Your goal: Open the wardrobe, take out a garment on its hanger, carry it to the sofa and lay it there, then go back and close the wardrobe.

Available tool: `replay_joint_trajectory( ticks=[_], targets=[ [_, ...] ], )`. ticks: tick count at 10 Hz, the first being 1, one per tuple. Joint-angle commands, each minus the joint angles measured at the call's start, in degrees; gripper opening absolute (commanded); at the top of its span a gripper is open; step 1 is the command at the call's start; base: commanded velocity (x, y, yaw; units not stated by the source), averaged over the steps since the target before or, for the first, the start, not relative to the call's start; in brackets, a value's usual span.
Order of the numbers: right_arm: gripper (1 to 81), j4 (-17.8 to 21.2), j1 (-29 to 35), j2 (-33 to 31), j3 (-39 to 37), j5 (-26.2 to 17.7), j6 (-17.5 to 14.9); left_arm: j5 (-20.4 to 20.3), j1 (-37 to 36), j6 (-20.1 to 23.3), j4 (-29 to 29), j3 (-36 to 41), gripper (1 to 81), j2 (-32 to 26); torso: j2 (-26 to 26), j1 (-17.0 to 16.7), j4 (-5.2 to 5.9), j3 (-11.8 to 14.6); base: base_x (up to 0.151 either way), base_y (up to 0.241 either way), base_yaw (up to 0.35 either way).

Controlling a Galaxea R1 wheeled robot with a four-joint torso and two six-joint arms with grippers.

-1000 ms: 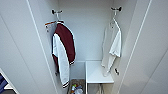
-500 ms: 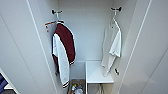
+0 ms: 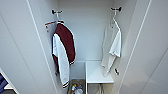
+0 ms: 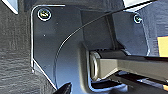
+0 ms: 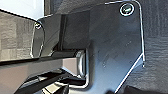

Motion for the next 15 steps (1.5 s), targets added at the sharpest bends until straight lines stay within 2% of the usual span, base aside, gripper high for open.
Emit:
replay_joint_trajectory(
  ticks=[1, 5, 15],
  targets=[
    [81.1, 0.3, 2.0, -0.5, 1.0, -3.1, -0.2, 3.6, -1.9, 0.3, -0.2, 0.8, 81.1, -0.2, 0.0, 0.0, 0.0, 0.0, 0.0, 0.0, 0.0],
    [81.1, 0.2, 2.0, -0.4, 0.9, -3.2, -0.2, 3.6, -1.9, -0.1, -0.2, 1.3, 81.1, -0.4, 0.0, 0.0, 0.0, 0.0, 0.0, 0.0, 0.0],
    [81.1, 0.0, 1.8, -0.6, 0.6, -3.2, -0.4, 3.6, -1.8, -0.1, -0.2, 2.3, 81.1, -0.6, -0.1, 0.0, 0.0, 0.0, 0.07, 0.0, 0.0]
  ],
)
